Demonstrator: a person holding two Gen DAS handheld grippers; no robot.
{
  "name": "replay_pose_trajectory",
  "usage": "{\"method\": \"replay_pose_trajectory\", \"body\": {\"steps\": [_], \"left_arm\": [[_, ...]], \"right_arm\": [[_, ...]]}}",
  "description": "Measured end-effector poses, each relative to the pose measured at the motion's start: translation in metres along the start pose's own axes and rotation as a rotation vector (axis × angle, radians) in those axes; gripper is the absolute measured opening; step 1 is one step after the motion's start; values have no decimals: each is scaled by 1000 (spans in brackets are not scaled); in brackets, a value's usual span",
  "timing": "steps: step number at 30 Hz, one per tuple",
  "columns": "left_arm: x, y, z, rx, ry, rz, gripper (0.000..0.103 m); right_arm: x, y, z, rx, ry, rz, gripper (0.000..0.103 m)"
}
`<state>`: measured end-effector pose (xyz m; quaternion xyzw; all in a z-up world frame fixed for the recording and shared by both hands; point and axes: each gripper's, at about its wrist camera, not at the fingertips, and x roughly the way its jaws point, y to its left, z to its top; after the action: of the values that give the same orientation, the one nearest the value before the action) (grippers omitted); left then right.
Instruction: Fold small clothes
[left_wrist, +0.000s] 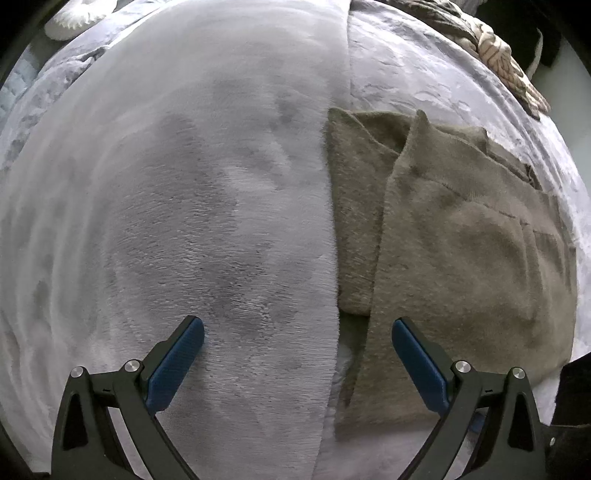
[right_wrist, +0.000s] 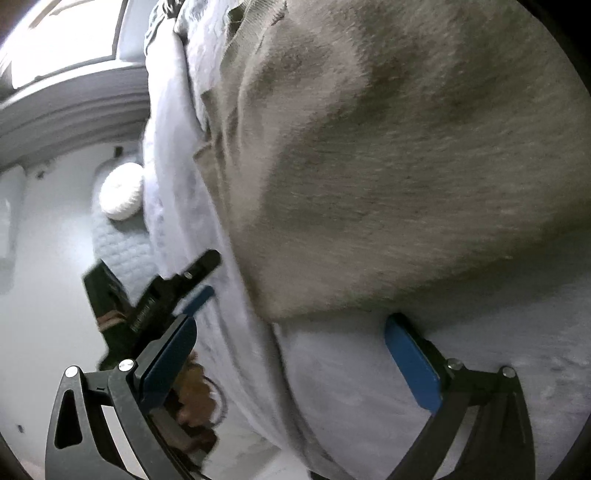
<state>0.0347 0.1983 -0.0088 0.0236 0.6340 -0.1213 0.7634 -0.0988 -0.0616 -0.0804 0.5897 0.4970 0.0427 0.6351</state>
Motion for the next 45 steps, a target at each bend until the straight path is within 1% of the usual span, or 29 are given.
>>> {"method": "replay_pose_trajectory", "body": {"steps": [3,6,7,8,9,10,11,12,13,14,16,18,21,24,29,32,35,36,37,38,39,40,41,42,43,44,45], "left_arm": [[-1,10,-2,-22,3,-34,102],[-2,19,-3,-43,9,-79,102],[-3,23,-3,-47,8,-100,102],[-4,24,-4,-49,8,-116,102],[-5,26,-5,-52,7,-135,102],[-4,28,-5,-56,9,-159,102],[-4,29,-4,-62,12,-187,102],[-5,31,-4,-69,14,-209,102],[-5,33,-4,-78,18,-233,102],[-5,34,-5,-90,21,-259,102],[-5,37,-5,-107,34,-311,102],[-4,35,-5,-121,47,-354,102],[1,27,-2,-150,79,-457,102],[13,17,10,-173,130,-586,102],[32,-8,36,-174,156,-665,102],[34,-28,49,-118,157,-682,102],[34,-48,57,-56,147,-643,102],[34,-53,58,-43,141,-628,102],[34,-58,59,-28,125,-599,101],[33,-62,59,-16,109,-576,100],[34,-63,58,-4,96,-558,87],[36,-68,57,16,97,-528,79],[38,-68,56,26,101,-510,79],[40,-69,55,33,100,-493,79],[41,-70,53,46,95,-470,79],[41,-72,52,53,93,-457,79],[42,-73,51,59,91,-445,79]], "right_arm": [[12,-2,4,56,-26,69,98],[25,-4,6,107,-40,113,95],[28,-4,7,119,-41,127,92],[32,-4,8,132,-41,140,83],[36,-5,9,149,-37,149,76],[39,-5,10,163,-33,158,65],[42,-6,10,177,-31,168,49],[43,-8,12,191,-32,173,40],[44,-9,12,196,-37,170,21],[45,-9,13,197,-43,169,9],[42,-5,14,180,-47,202,9],[36,5,15,135,-51,234,9],[23,24,16,43,-50,254,9],[13,38,20,-22,-50,249,9],[9,47,20,-70,-39,214,9],[11,48,19,-89,-20,178,9],[10,41,14,-114,10,114,9],[10,39,11,-128,35,80,9],[9,37,8,-140,53,50,13],[8,36,6,-158,73,6,13],[5,34,3,-182,100,-37,13],[0,31,0,-207,125,-83,14],[-7,28,-1,-225,136,-128,14],[-14,26,-2,-238,137,-156,18],[-25,24,-1,-250,126,-180,34],[-39,23,3,-257,97,-198,59],[-49,26,8,-262,65,-204,69]]}}
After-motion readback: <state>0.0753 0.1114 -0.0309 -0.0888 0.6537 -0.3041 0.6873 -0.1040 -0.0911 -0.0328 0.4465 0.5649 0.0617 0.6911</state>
